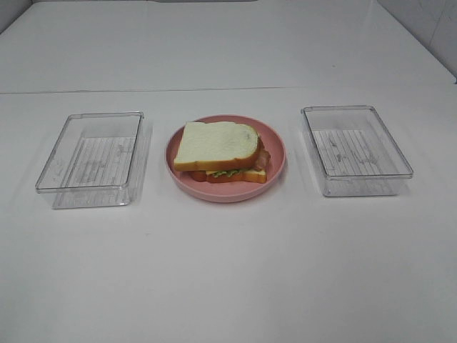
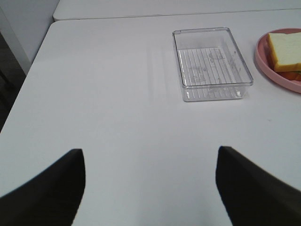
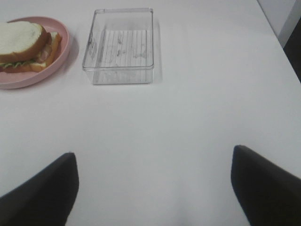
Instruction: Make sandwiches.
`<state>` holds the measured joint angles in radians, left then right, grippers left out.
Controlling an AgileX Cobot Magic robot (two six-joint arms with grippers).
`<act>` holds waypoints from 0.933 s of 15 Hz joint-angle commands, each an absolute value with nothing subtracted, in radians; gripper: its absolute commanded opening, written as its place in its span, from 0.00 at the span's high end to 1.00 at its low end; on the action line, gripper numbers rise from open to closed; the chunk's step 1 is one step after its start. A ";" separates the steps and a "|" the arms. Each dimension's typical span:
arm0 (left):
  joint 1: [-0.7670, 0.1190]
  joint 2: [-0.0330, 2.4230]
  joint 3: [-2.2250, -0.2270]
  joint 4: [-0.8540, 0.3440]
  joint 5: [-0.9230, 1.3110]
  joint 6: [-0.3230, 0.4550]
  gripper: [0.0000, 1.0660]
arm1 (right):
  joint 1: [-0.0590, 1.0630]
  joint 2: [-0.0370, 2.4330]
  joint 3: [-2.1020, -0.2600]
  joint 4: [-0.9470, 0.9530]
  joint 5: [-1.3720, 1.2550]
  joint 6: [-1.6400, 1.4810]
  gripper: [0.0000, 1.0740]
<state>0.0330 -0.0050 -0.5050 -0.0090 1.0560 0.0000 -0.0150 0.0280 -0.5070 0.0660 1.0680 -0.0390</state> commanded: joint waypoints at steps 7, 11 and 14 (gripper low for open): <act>0.035 -0.031 -0.501 -0.011 1.045 0.000 0.31 | -0.023 -0.020 -0.503 0.068 1.061 -0.047 0.23; 0.035 -0.031 -0.501 -0.011 1.045 0.000 0.31 | -0.023 -0.020 -0.503 0.068 1.061 -0.046 0.23; 0.035 -0.025 -0.501 -0.011 1.045 0.000 0.31 | -0.023 -0.020 -0.503 0.068 1.061 -0.046 0.23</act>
